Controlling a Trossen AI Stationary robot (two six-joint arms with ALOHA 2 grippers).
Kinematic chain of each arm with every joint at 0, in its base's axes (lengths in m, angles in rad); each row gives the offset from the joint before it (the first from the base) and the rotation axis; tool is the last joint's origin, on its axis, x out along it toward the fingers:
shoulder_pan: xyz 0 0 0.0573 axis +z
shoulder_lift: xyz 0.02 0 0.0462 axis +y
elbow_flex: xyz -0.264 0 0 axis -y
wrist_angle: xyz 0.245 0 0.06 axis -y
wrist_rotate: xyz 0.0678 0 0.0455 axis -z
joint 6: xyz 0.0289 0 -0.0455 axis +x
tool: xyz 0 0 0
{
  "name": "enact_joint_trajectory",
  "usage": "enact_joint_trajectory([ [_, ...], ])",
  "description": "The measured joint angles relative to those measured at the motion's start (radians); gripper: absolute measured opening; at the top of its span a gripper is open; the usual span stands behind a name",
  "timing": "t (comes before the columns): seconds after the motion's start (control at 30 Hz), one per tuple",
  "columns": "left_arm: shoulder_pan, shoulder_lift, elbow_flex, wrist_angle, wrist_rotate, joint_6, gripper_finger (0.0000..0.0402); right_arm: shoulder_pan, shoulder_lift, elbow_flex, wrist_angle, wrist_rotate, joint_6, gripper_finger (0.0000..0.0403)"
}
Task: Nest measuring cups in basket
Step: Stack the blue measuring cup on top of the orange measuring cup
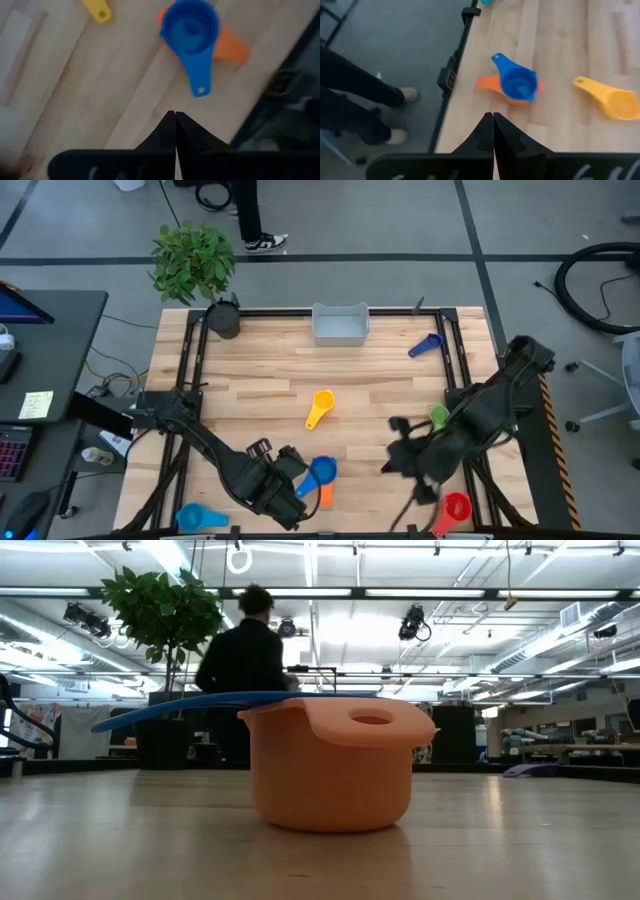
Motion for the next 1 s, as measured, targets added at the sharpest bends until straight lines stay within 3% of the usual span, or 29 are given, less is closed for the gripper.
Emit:
enact_joint_trajectory([
  [0.3,-0.047,-0.004,-0.218,0.048,-0.04,-0.006,0.0001,-0.003,0.188,0.0,0.077,0.04,0.243,0.0],
  [0.6,-0.04,-0.004,-0.471,0.449,-0.111,0.0,0.0001,0.004,0.312,0.0,0.11,-0.024,0.318,0.0],
  [0.77,-0.044,-0.004,-0.53,0.474,-0.165,-0.004,0.0001,0.006,0.376,0.0,0.118,-0.031,0.359,0.0],
  [1.0,-0.044,-0.003,-0.586,0.584,-0.172,0.103,0.0,-0.01,0.48,0.0,0.199,-0.063,0.395,0.0],
])
